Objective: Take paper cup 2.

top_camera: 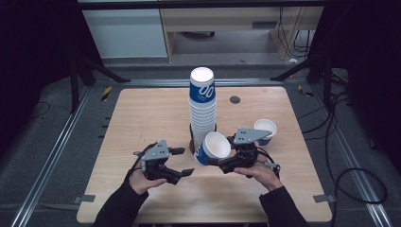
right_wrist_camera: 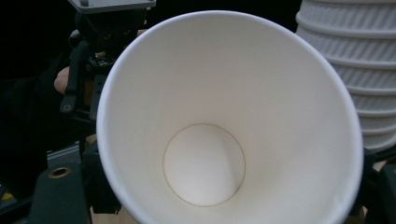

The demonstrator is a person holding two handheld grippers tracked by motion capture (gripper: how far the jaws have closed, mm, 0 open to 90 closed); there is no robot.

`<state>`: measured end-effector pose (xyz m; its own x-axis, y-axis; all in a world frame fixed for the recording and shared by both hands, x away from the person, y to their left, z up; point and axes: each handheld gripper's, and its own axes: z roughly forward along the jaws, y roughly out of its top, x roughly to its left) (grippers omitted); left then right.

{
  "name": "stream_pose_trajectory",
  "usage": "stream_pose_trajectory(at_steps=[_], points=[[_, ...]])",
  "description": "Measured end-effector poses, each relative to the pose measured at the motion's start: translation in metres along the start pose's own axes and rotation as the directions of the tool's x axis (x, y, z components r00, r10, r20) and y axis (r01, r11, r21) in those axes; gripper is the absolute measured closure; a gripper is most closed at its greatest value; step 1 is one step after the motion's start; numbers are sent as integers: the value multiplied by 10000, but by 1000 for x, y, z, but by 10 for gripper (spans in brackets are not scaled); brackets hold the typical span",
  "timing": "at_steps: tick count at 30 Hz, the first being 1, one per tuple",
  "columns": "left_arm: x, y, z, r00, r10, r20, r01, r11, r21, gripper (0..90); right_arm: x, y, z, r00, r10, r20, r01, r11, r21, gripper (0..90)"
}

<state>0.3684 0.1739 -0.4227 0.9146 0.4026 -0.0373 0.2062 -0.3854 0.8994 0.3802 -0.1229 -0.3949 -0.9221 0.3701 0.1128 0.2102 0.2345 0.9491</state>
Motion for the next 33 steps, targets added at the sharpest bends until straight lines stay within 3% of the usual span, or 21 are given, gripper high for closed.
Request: stream_pose_trajectory(at_steps=[5, 11, 17, 20, 26, 28, 33], points=[[6, -2, -4, 9987, -278, -426, 281, 9996, 45, 190, -1, 0, -11, 9991, 0, 433, -4, 10000, 95, 201], [14, -4, -12, 9921, -780, -986, 780, 9969, -34, 204, -5, 0, -22, 9948, 122, 1012, -144, 9997, 210, 201], [20, -8, -16, 9855, -913, -1430, 927, 9957, 29, 208, -10, 0, -34, 9831, 256, 1812, -316, 9990, 304, 200], [23, -10, -18, 9819, -1060, -1569, 1081, 9941, 46, 210, -14, -1, -40, 9726, 324, 2302, -433, 9982, 423, 200], [27, -12, -22, 9755, -1280, -1787, 1313, 9913, 67, 217, -22, -2, -50, 9376, 410, 3453, -703, 9949, 727, 200], [28, -11, -23, 9737, -1303, -1870, 1344, 9909, 93, 218, -23, -2, -54, 9295, 457, 3661, -799, 9937, 787, 201], [28, -11, -25, 9724, -1388, -1878, 1418, 9899, 27, 219, -27, -2, -64, 8940, 435, 4460, -979, 9902, 996, 201]])
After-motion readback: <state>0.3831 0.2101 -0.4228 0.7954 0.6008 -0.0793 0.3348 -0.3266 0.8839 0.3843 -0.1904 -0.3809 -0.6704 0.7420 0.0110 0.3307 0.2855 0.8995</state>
